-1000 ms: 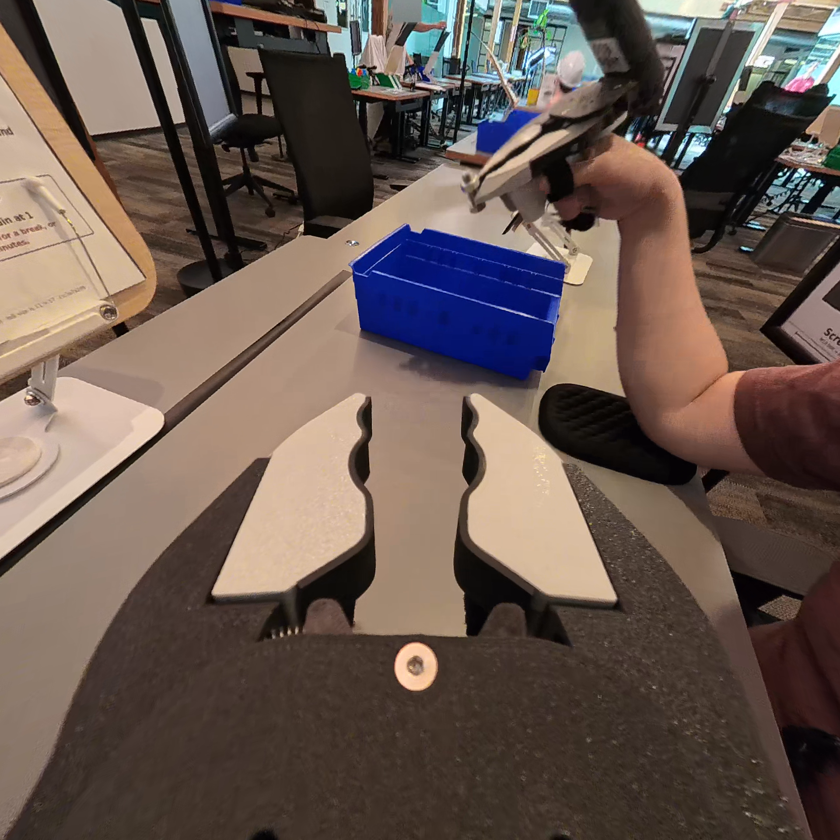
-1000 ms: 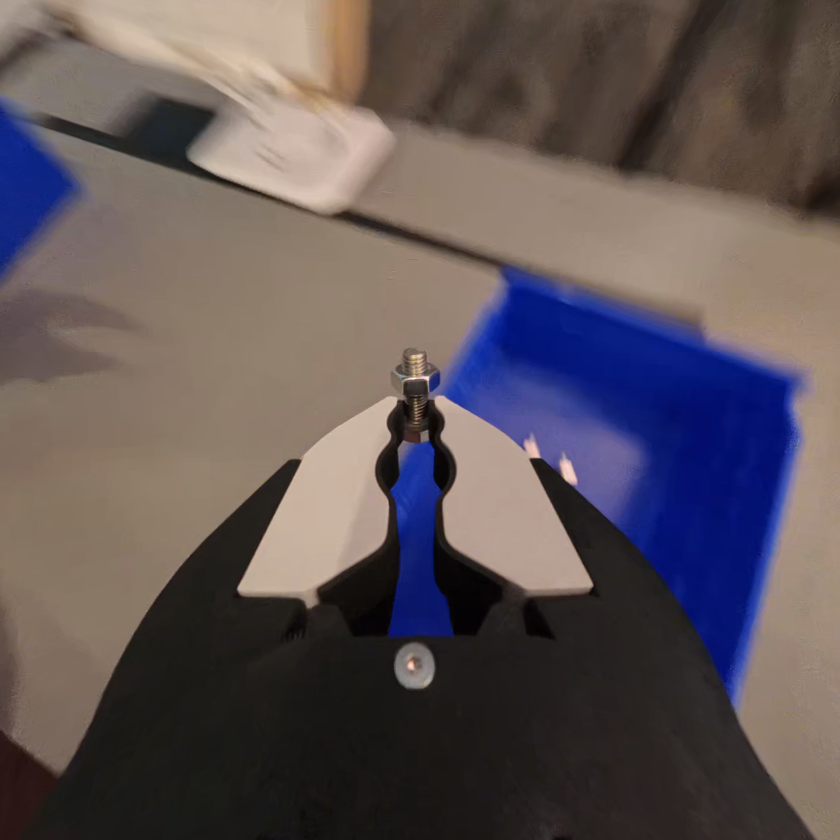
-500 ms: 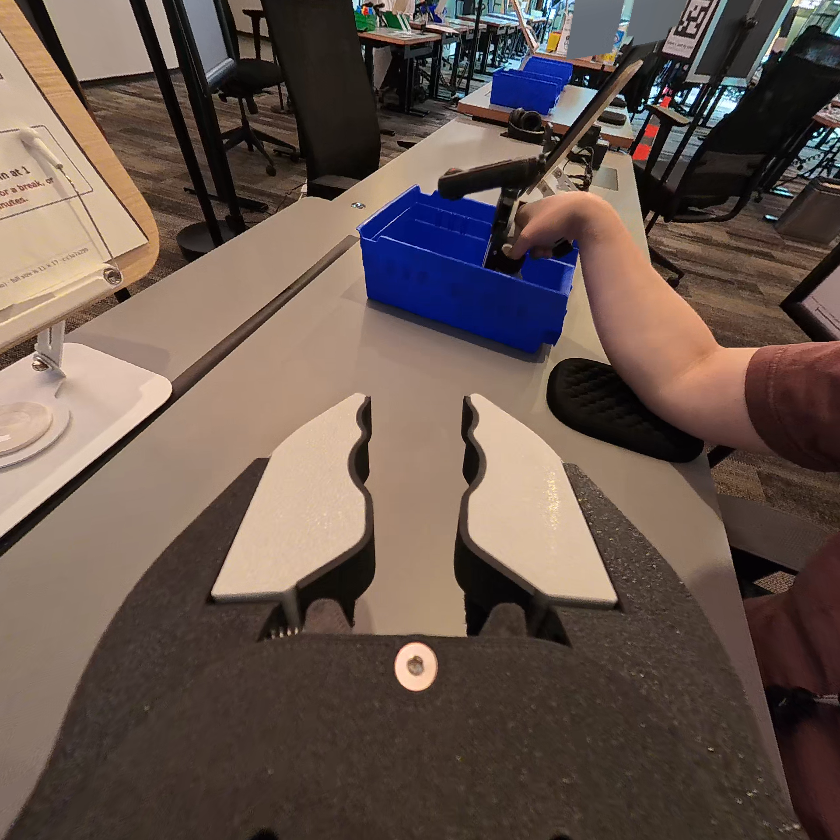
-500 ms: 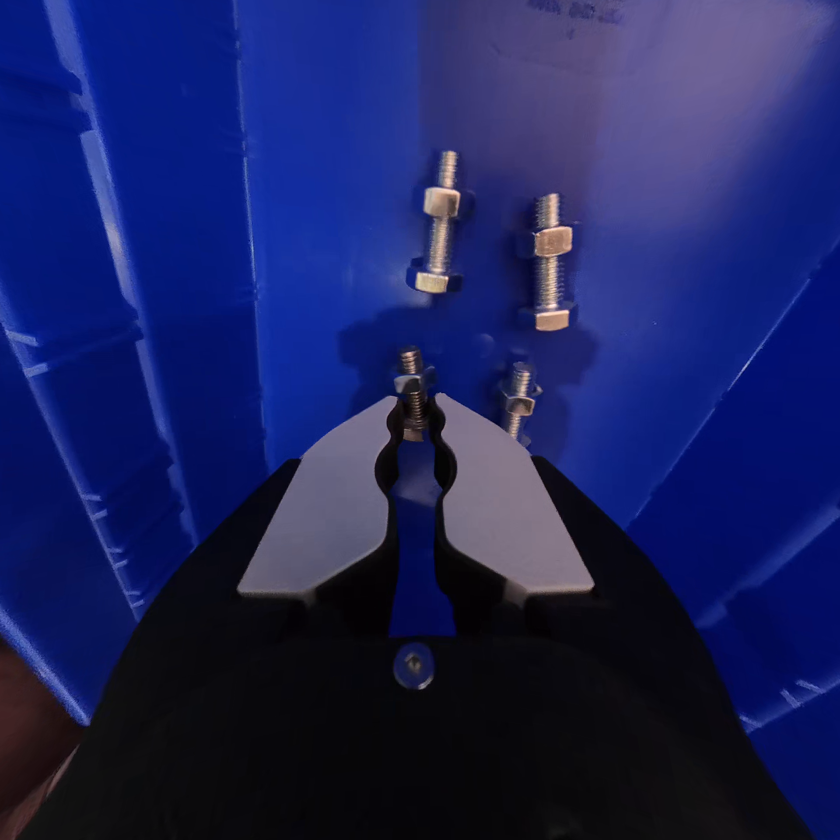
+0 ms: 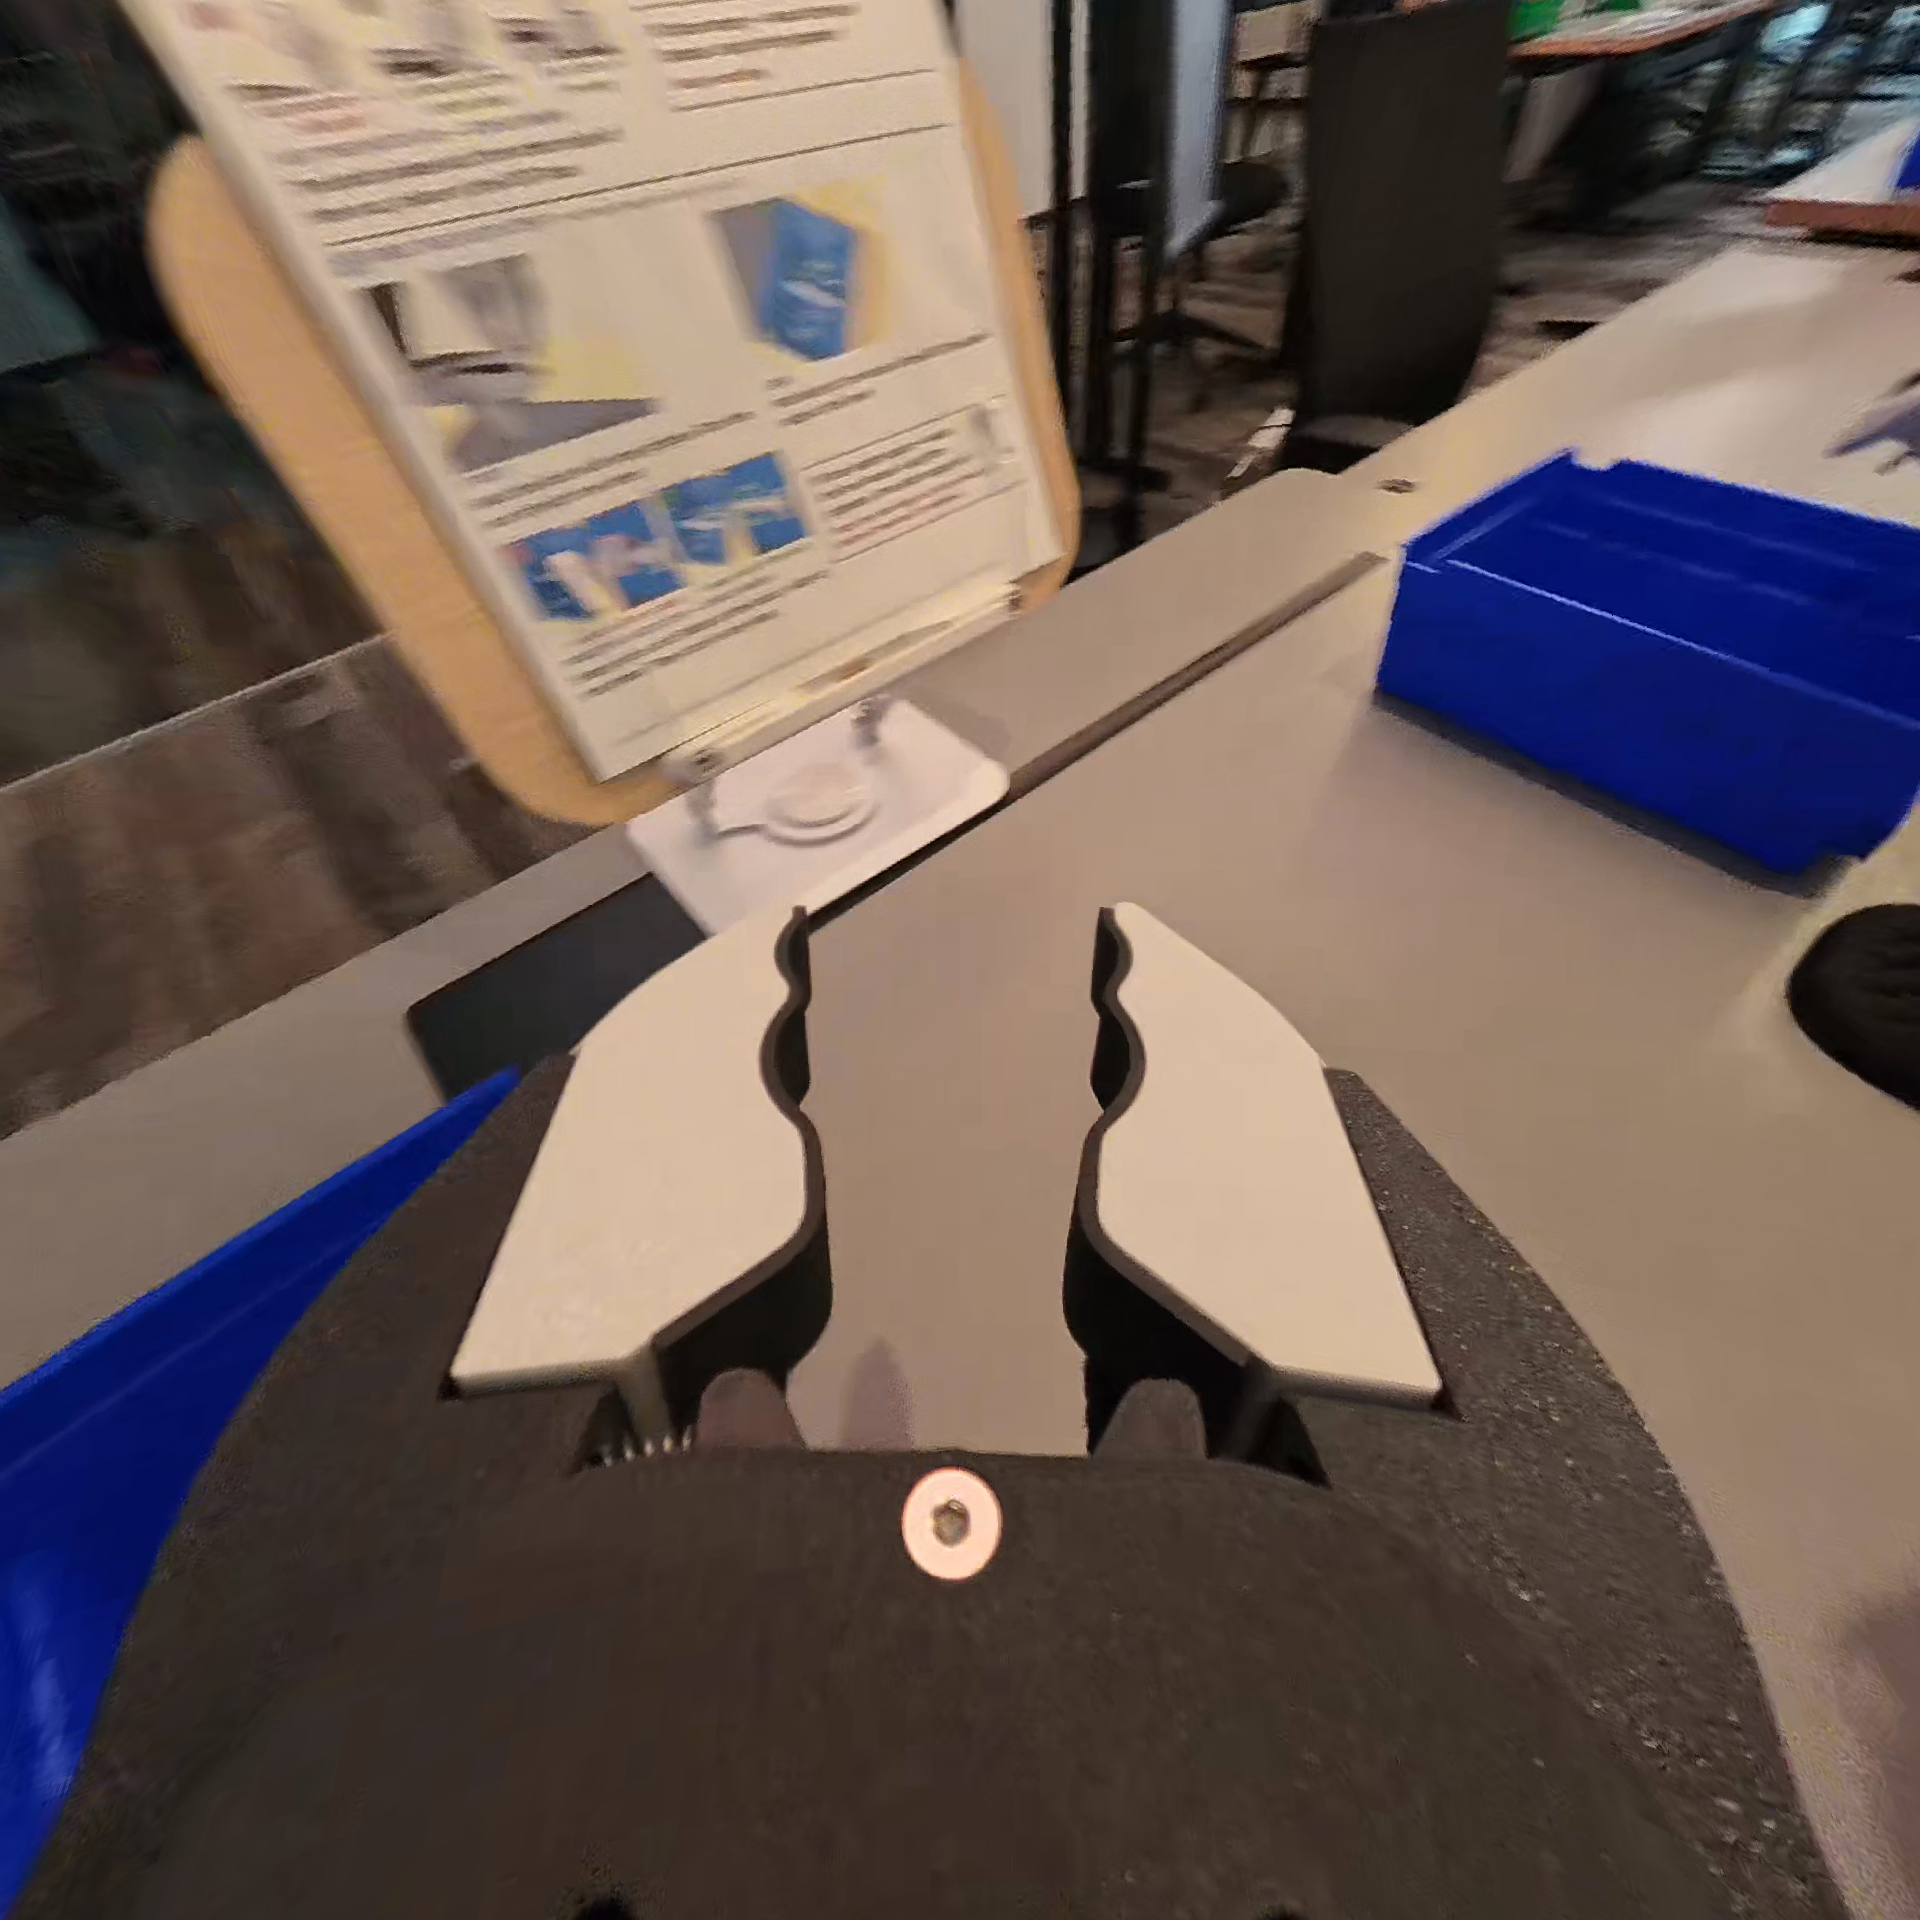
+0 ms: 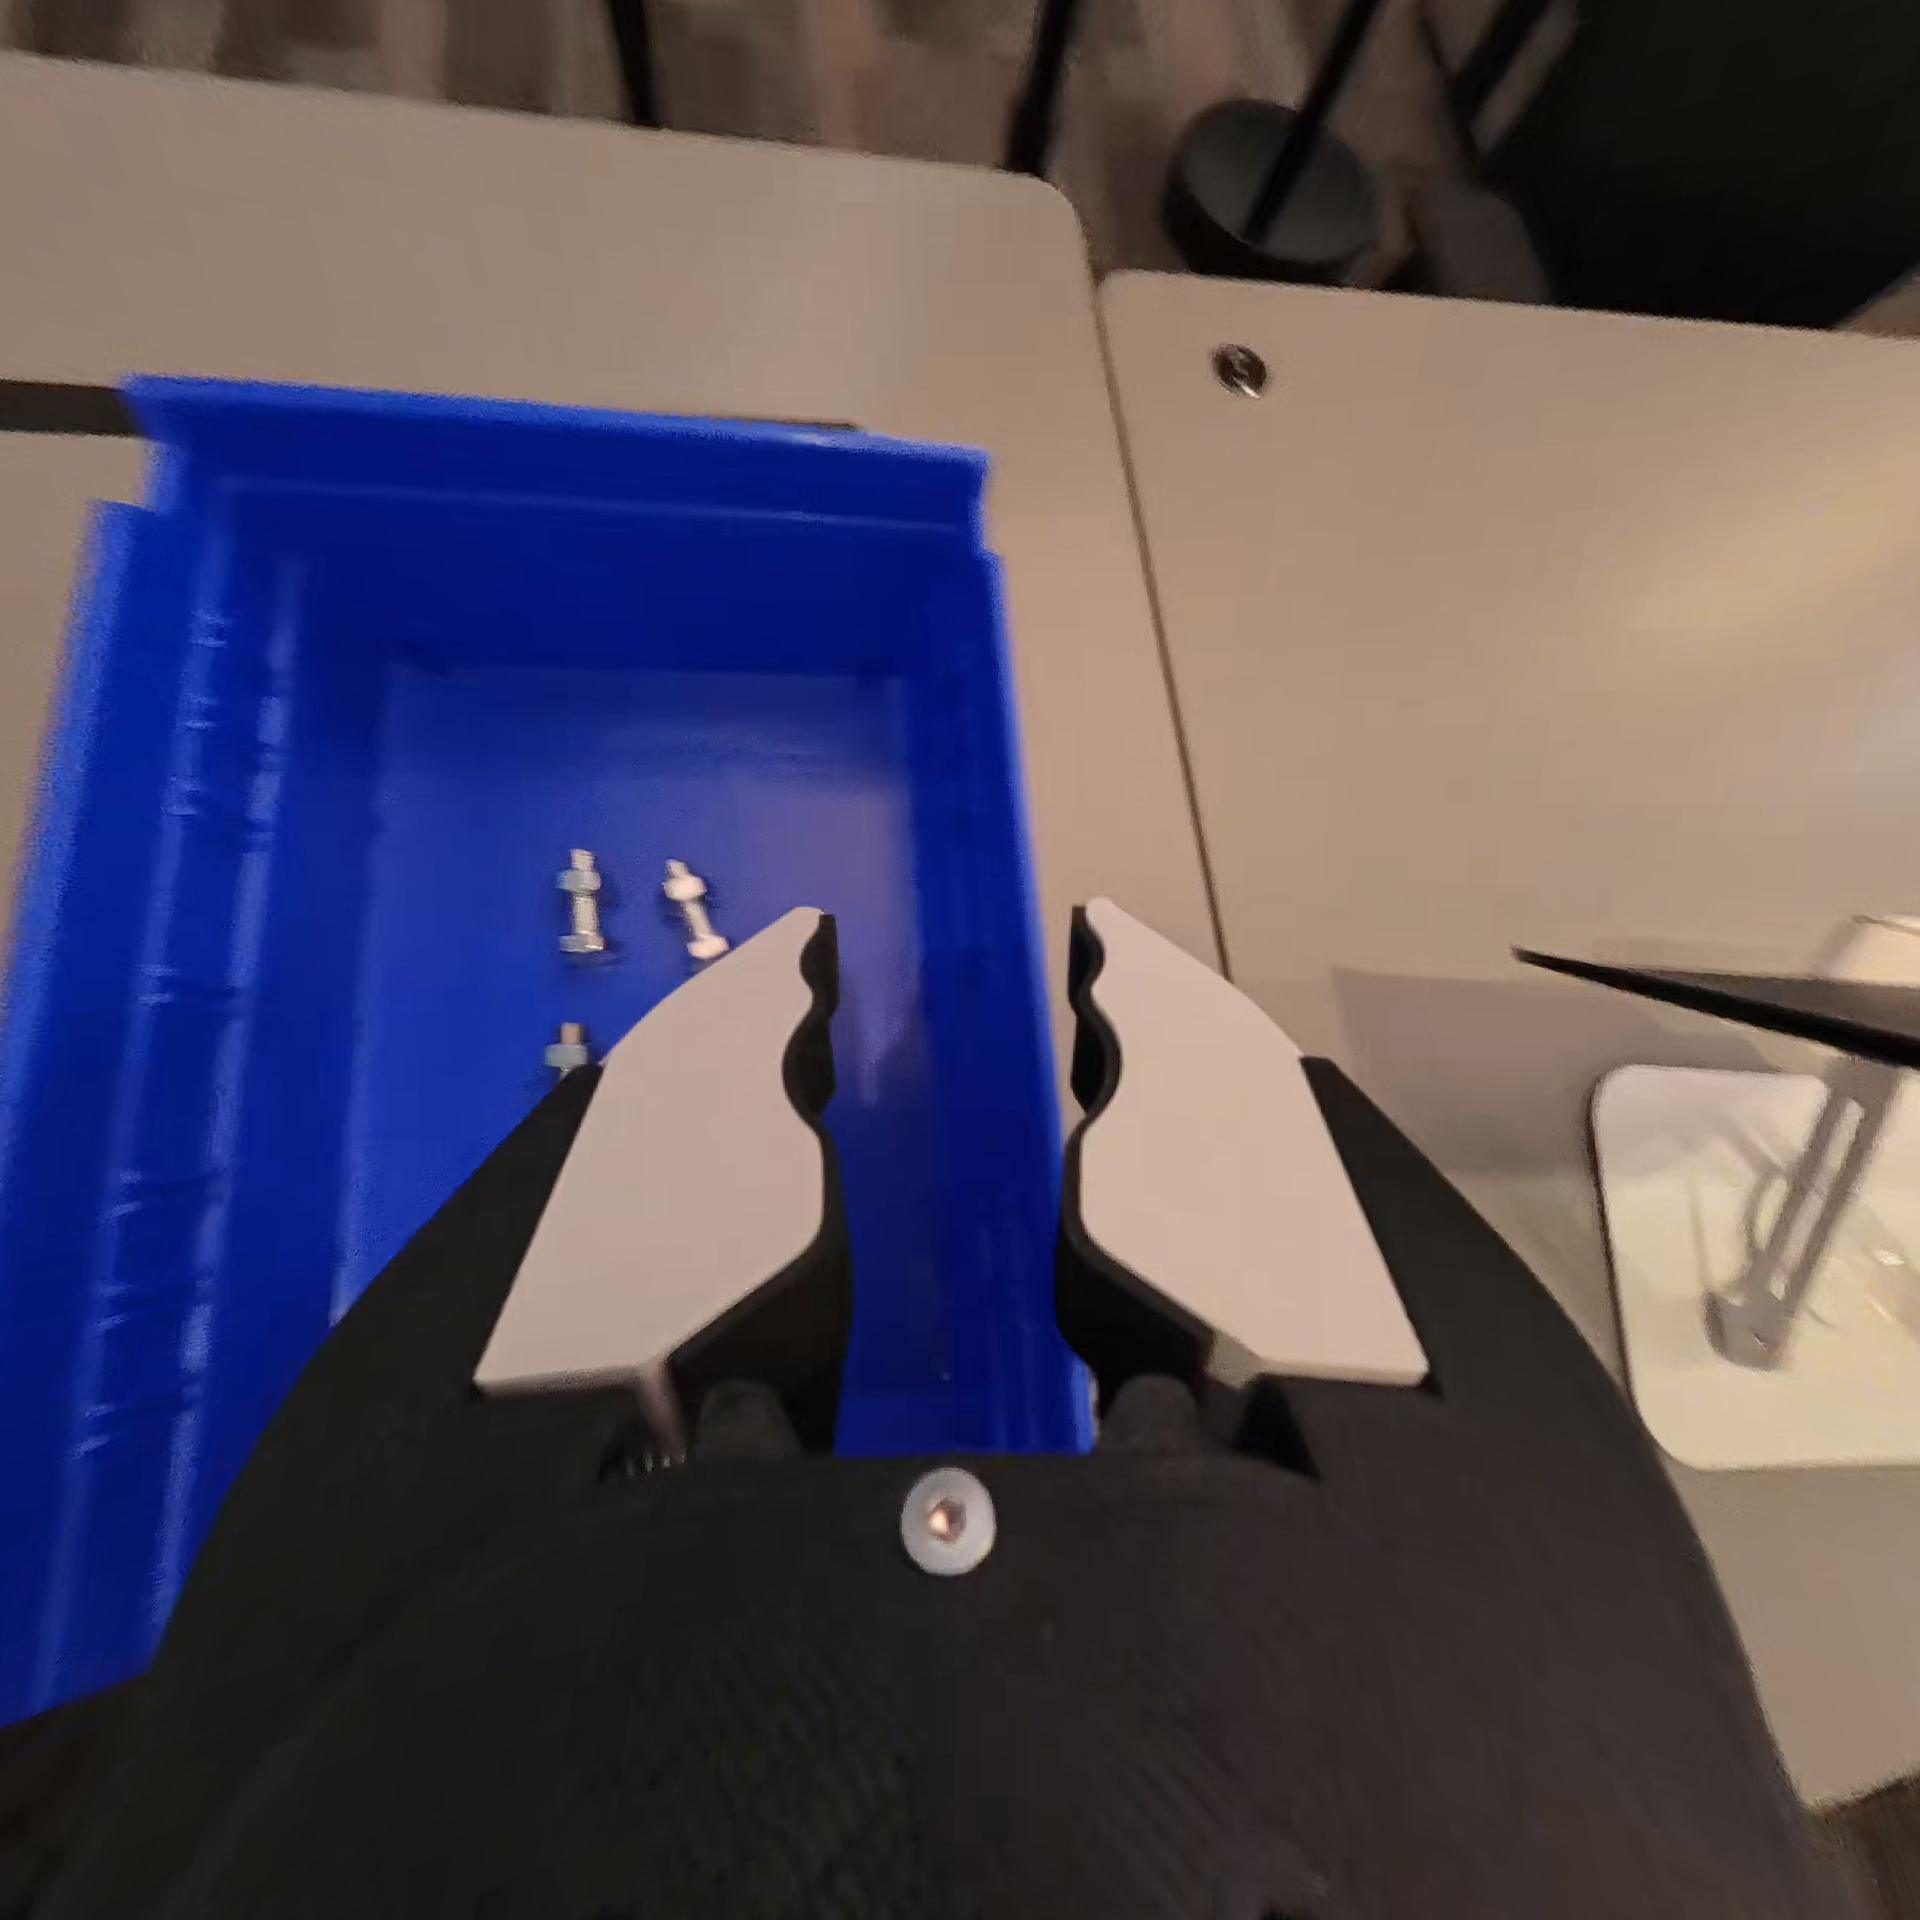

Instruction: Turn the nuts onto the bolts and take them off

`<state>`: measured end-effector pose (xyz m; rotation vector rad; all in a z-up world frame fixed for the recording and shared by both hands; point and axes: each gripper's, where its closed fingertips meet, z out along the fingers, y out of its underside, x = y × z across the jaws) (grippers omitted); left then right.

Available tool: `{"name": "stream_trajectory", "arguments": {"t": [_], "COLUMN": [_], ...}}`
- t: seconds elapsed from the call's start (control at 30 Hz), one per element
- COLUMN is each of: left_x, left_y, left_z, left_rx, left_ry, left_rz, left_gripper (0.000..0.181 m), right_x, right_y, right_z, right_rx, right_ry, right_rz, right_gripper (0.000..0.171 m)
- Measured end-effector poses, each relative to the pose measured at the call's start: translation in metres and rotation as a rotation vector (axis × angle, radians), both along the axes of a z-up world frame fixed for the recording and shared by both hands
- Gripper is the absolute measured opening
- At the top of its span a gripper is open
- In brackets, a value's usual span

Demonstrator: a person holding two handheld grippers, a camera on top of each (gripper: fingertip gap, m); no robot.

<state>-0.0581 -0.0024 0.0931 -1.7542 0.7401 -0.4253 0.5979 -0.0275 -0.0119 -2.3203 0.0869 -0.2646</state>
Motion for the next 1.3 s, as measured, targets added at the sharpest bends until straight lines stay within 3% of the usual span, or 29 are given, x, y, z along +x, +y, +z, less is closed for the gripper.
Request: {"name": "stream_trajectory", "arguments": {"t": [0.13,0.3,0.53,0.77,0.97,1.3], "left_x": [-0.075,-0.196,-0.269,-0.309,-0.311,-0.305], "left_y": [-0.010,-0.016,-0.027,-0.036,-0.037,-0.039], "left_z": [-0.003,-0.031,-0.078,-0.142,-0.165,-0.202], "left_rx": [-0.121,-0.219,-0.391,-0.628,-0.709,-0.867], "left_ry": [-0.026,0.112,0.260,0.342,0.269,0.295], "left_rz": [0.149,0.588,0.812,0.854,0.802,0.742], "left_gripper": [0.056,0.057,0.060,0.064,0.060,0.043], "right_x": [0.022,0.035,0.025,0.031,0.029,0.011], "right_y": [-0.011,-0.017,-0.028,-0.027,-0.027,-0.032], "right_z": [-0.037,-0.078,-0.110,-0.114,-0.116,-0.115], "right_rx": [-0.148,-0.307,-0.455,-0.465,-0.478,-0.462], "right_ry": [0.006,0.041,0.188,0.185,0.206,0.412], "right_rz": [-0.050,-0.088,-0.091,-0.138,-0.139,-0.144], "right_gripper": [0.045,0.047,0.033,0.028,0.026,0.009]}}
